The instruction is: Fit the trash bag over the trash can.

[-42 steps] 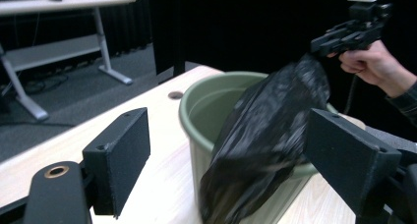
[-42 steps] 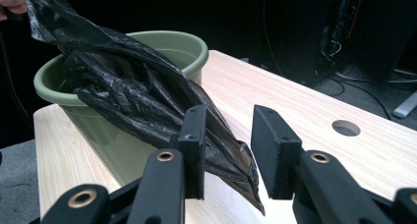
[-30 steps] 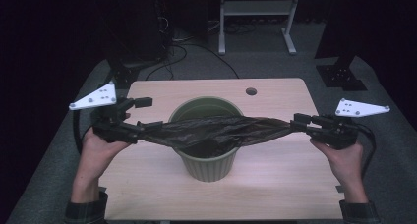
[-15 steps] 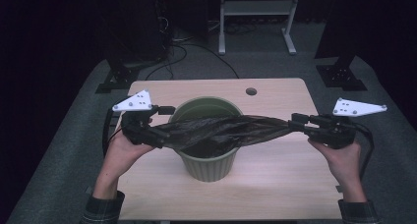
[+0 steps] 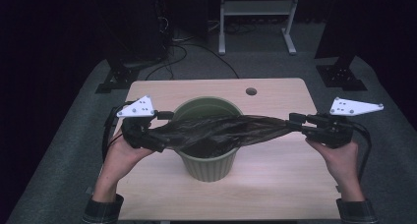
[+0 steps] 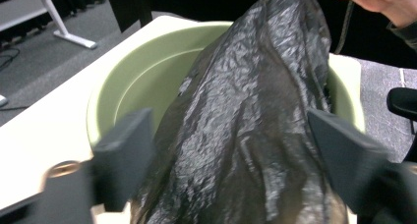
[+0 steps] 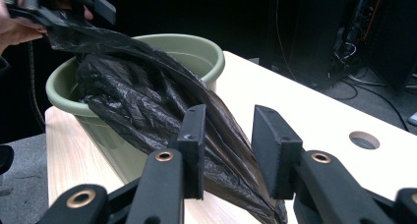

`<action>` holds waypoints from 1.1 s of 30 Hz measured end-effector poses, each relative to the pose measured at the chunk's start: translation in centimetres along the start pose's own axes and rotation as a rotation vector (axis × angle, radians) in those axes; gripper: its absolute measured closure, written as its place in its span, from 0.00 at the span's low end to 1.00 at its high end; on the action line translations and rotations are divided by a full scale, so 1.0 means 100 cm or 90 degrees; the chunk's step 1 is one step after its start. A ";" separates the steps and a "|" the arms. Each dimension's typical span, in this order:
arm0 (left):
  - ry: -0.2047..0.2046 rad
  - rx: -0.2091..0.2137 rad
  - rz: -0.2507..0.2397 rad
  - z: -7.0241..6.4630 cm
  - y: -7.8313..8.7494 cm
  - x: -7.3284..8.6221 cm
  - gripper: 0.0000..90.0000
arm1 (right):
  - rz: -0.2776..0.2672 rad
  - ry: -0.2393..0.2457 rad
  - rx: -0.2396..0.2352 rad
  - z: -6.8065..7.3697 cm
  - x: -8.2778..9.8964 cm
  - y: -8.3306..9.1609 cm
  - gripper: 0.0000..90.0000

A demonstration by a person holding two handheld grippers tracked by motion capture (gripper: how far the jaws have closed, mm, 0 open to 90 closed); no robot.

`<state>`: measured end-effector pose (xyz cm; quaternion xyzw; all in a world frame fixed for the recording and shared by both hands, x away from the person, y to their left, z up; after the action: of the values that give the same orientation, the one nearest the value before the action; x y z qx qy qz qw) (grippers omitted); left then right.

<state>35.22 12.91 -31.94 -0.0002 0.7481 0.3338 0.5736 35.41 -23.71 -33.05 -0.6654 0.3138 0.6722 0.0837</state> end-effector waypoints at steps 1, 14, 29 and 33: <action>0.000 0.000 0.002 0.001 -0.001 0.000 0.28 | -0.001 0.001 0.000 0.000 0.000 0.000 0.73; 0.015 0.018 0.011 0.008 0.000 -0.004 0.86 | -0.016 0.015 -0.015 0.002 -0.021 -0.013 0.67; 0.010 0.032 0.000 0.004 0.003 -0.004 0.84 | 0.012 0.021 -0.036 -0.019 -0.051 -0.064 0.64; 0.012 0.034 0.000 0.005 0.005 -0.003 0.83 | 0.044 0.014 -0.050 -0.019 -0.037 -0.075 0.63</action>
<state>35.57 13.38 -31.49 0.0116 0.7622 0.3136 0.5662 41.38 -17.70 -31.67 -0.6642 0.3108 0.6792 0.0312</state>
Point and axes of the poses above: each handheld gripper's, and its own axes: y roughly backward along the jaws, x roughly out of its underside, z roughly to its left, the point moved 8 cm from there along -y, roughly forward along the jaws, and after that the axes turned 10 degrees about y, right-handed, at the moved point
